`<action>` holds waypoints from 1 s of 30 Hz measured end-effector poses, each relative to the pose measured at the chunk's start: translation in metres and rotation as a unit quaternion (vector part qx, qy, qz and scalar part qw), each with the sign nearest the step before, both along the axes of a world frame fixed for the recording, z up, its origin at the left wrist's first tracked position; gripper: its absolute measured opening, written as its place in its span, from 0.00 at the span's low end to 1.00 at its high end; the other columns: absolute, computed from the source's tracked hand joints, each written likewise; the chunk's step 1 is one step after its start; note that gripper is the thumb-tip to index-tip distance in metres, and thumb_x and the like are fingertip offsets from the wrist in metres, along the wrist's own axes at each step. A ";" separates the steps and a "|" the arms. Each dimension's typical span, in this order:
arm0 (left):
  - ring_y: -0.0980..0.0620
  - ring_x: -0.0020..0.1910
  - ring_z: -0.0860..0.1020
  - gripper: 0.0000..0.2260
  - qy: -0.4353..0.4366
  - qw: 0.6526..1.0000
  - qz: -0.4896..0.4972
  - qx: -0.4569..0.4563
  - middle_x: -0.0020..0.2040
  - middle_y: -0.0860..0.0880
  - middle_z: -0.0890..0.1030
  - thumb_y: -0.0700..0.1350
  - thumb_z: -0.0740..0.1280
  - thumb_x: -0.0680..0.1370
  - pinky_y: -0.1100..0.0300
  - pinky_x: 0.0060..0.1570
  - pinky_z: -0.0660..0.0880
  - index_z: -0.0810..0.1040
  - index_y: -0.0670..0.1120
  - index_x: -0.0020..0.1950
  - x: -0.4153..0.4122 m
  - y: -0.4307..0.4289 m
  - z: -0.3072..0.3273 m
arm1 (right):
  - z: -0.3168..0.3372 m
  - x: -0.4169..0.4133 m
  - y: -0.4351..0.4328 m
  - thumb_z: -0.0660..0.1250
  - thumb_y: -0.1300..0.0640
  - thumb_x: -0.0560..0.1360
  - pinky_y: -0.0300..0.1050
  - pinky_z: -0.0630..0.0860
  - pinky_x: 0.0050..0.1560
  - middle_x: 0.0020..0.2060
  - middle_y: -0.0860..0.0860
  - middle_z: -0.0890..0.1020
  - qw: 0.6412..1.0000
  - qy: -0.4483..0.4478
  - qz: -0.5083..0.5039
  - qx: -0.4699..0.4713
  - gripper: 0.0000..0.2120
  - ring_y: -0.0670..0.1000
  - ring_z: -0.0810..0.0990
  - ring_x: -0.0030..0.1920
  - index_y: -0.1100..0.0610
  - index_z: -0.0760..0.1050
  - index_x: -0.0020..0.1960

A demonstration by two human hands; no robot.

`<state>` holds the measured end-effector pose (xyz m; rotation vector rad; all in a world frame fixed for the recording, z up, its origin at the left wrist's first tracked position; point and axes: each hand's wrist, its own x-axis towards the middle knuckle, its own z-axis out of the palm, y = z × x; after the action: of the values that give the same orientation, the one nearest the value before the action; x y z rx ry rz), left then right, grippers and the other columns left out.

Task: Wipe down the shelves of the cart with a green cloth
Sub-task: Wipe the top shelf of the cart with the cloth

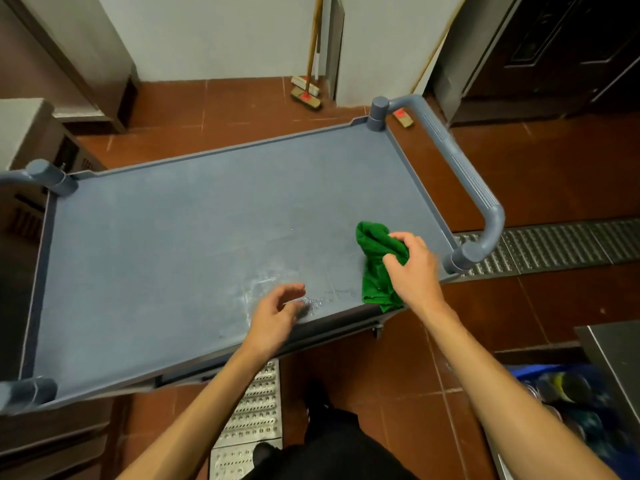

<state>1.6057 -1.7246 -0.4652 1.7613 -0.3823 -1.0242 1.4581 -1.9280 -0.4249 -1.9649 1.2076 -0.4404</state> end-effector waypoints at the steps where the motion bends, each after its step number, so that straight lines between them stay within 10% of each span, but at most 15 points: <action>1: 0.49 0.58 0.81 0.14 -0.001 1.000 -0.002 0.007 0.59 0.50 0.81 0.34 0.62 0.80 0.50 0.57 0.79 0.78 0.53 0.55 -0.001 -0.003 -0.002 | -0.006 0.002 0.001 0.65 0.60 0.73 0.48 0.73 0.56 0.53 0.50 0.76 0.999 0.024 0.023 -0.006 0.15 0.52 0.76 0.54 0.51 0.76 0.59; 7: 0.55 0.55 0.80 0.12 -0.116 0.992 -0.025 0.046 0.59 0.51 0.80 0.36 0.64 0.80 0.56 0.59 0.78 0.77 0.48 0.61 -0.001 0.002 -0.009 | -0.043 0.022 0.021 0.72 0.44 0.65 0.53 0.67 0.63 0.60 0.52 0.68 0.946 0.285 0.143 -0.068 0.23 0.55 0.66 0.63 0.47 0.74 0.58; 12: 0.64 0.46 0.78 0.09 -0.297 0.944 -0.075 0.122 0.50 0.53 0.81 0.41 0.73 0.75 0.76 0.46 0.70 0.81 0.48 0.54 0.031 0.054 -0.007 | -0.063 0.028 0.036 0.74 0.41 0.65 0.58 0.67 0.64 0.68 0.61 0.61 0.943 0.308 0.066 -0.111 0.36 0.62 0.63 0.67 0.49 0.64 0.68; 16: 0.60 0.40 0.76 0.08 -0.362 0.908 -0.110 0.178 0.43 0.54 0.80 0.46 0.77 0.71 0.69 0.41 0.70 0.81 0.51 0.46 0.064 0.104 -0.010 | -0.070 0.029 0.037 0.72 0.40 0.67 0.59 0.66 0.63 0.65 0.63 0.64 0.945 0.309 0.037 -0.101 0.34 0.64 0.65 0.63 0.48 0.64 0.67; 30: 0.60 0.47 0.80 0.11 -0.298 0.913 -0.200 0.195 0.49 0.59 0.81 0.61 0.74 0.68 0.62 0.48 0.78 0.80 0.61 0.47 0.113 0.167 -0.022 | -0.062 0.035 0.037 0.70 0.43 0.70 0.54 0.71 0.58 0.60 0.62 0.69 0.941 0.328 0.024 -0.083 0.26 0.63 0.70 0.56 0.51 0.69 0.64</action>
<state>1.7190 -1.5578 -0.4870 2.4213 -1.0110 -0.8520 1.4934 -1.8914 -0.4868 -2.3765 1.5541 0.1736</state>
